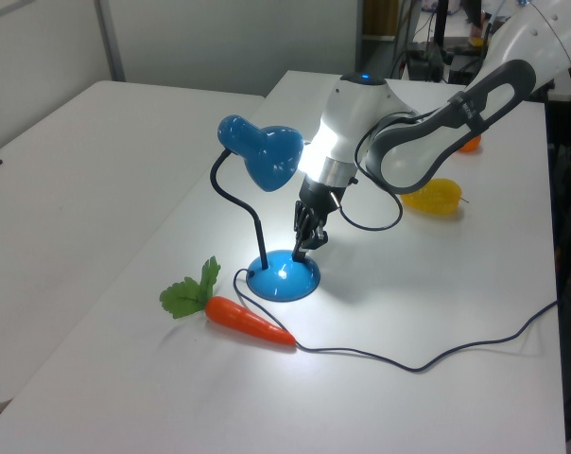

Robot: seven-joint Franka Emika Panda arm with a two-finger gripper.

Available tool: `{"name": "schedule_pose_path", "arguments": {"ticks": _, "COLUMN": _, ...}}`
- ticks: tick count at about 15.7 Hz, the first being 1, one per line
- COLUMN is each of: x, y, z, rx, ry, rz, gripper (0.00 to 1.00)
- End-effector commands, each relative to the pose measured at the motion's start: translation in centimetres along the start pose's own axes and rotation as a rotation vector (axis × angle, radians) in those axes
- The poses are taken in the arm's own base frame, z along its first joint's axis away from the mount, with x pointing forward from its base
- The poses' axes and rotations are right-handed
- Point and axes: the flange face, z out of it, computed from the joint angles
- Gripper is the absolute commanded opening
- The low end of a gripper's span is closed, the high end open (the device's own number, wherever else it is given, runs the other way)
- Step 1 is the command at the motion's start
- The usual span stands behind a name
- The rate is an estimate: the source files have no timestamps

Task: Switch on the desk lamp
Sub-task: 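Lift the gripper up off the lamp base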

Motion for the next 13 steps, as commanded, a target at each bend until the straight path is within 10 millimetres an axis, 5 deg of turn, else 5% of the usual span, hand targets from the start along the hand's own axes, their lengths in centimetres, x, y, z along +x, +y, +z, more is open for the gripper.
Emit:
{"name": "schedule_pose_path", "arguments": {"ticks": 1, "x": -0.1, "y": 0.1, "z": -0.6, "rx": -0.013, "ry": 0.011, "rz": -0.012, "gripper": 0.00}}
{"name": "schedule_pose_path", "arguments": {"ticks": 13, "x": -1.9, "y": 2.7, "z": -7.1, "rx": 0.037, "ry": -0.151, "rz": 0.037, "gripper": 0.00}}
